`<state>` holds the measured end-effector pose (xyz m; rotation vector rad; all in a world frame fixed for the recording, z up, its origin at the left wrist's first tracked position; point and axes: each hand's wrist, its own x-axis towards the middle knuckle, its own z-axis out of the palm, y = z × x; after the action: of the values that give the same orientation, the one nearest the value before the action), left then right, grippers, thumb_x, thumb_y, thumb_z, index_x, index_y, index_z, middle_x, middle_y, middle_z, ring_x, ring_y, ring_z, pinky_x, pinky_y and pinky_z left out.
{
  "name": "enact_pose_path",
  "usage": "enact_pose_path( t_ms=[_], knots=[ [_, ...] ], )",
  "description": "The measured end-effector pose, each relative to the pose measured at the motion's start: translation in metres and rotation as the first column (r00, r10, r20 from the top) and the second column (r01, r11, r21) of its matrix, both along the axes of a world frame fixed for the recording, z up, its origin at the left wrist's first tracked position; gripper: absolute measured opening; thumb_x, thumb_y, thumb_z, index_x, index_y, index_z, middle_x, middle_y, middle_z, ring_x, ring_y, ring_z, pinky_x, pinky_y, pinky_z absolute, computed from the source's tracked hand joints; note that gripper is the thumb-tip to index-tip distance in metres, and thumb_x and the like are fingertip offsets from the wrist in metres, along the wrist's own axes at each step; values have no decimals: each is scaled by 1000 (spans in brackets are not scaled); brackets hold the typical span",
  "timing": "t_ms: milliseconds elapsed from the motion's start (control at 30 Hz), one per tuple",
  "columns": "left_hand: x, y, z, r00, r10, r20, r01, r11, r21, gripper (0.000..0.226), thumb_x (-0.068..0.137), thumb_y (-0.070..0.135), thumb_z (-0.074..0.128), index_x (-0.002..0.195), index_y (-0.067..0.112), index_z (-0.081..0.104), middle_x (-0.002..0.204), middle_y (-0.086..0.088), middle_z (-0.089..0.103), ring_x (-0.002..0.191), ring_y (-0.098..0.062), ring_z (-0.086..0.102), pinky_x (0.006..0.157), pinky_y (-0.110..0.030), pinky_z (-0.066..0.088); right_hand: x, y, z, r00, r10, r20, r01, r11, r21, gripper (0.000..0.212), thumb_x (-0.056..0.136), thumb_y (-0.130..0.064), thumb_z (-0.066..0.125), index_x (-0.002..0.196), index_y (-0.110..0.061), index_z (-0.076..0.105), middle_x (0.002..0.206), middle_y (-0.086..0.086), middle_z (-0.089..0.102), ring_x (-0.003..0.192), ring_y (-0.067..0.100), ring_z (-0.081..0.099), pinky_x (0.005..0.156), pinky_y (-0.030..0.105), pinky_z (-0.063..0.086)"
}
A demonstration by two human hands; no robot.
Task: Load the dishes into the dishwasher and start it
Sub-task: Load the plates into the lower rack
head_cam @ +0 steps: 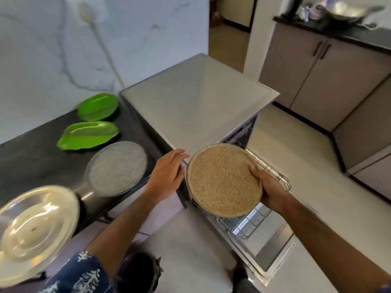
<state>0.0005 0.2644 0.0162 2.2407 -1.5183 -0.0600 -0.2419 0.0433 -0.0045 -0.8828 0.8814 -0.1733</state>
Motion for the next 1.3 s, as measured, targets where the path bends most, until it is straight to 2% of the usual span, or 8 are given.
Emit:
enact_pose_path(
  t_ms=[200, 333, 433, 533, 667, 833, 1067, 1300],
  knots=[
    [-24, -168, -30, 888, -311, 338, 187, 917, 353, 52, 93, 27, 43, 142, 13, 48, 159, -12, 33, 146, -31, 34, 116, -54, 31, -84, -136, -97, 986, -34, -162, 29, 999, -31, 41, 95, -17, 63, 133, -24, 52, 131, 13, 63, 116, 32, 64, 97, 55, 52],
    [-35, -232, -79, 751, -418, 511, 166, 869, 466, 60, 93, 26, 50, 149, 8, 42, 165, -19, 16, 153, -36, 16, 119, -59, 20, -71, -201, -156, 945, 39, -324, -158, 922, -352, 48, 91, -3, 55, 133, -25, 52, 126, 8, 62, 114, 29, 60, 95, 52, 53],
    [-40, -251, -115, 719, -401, 568, 69, 854, 516, 68, 94, 33, 50, 155, 7, 31, 166, -21, -1, 154, -40, 0, 120, -63, 10, -43, -234, -199, 876, 49, -481, -333, 782, -527, 47, 92, 3, 44, 134, -15, 54, 118, 12, 63, 108, 29, 59, 88, 36, 46],
    [-26, -259, -129, 768, -224, 600, -74, 899, 431, 72, 93, 34, 51, 156, 8, 29, 167, -19, -2, 153, -43, -1, 119, -66, 8, -16, -261, -248, 846, 81, -527, -443, 658, -610, 45, 97, -7, 44, 142, -15, 48, 122, 19, 65, 105, 35, 63, 86, 39, 50],
    [-11, -266, -144, 786, -30, 618, -221, 919, 327, 66, 93, 36, 41, 153, 10, 33, 164, -26, 6, 151, -46, 11, 118, -64, 17, 21, -284, -309, 823, 109, -557, -514, 561, -649, 47, 94, -6, 45, 140, -17, 47, 106, 23, 67, 87, 37, 67, 68, 36, 51],
    [-15, -279, -172, 744, 134, 655, -333, 924, 188, 48, 91, 37, 47, 135, 18, 54, 161, -27, 17, 149, -45, 17, 116, -59, 15, 76, -298, -359, 803, 167, -572, -569, 502, -651, 51, 91, -5, 46, 141, -13, 45, 115, 31, 63, 98, 43, 65, 82, 45, 54],
    [-10, -283, -195, 607, 219, 764, -281, 958, -51, 29, 87, 33, 59, 114, 25, 67, 152, -26, 38, 143, -42, 33, 111, -57, 28, 151, -300, -399, 820, 228, -525, -566, 459, -685, 47, 95, -2, 43, 142, -6, 42, 112, 32, 63, 95, 43, 64, 73, 38, 48],
    [-9, -285, -201, 574, 253, 779, -256, 959, -123, 25, 82, 31, 64, 107, 28, 66, 149, -22, 43, 141, -40, 38, 109, -56, 29, 192, -293, -432, 759, 319, -567, -648, 454, -612, 46, 96, -5, 52, 140, -6, 39, 114, 29, 63, 96, 41, 66, 71, 35, 46]
  ],
)
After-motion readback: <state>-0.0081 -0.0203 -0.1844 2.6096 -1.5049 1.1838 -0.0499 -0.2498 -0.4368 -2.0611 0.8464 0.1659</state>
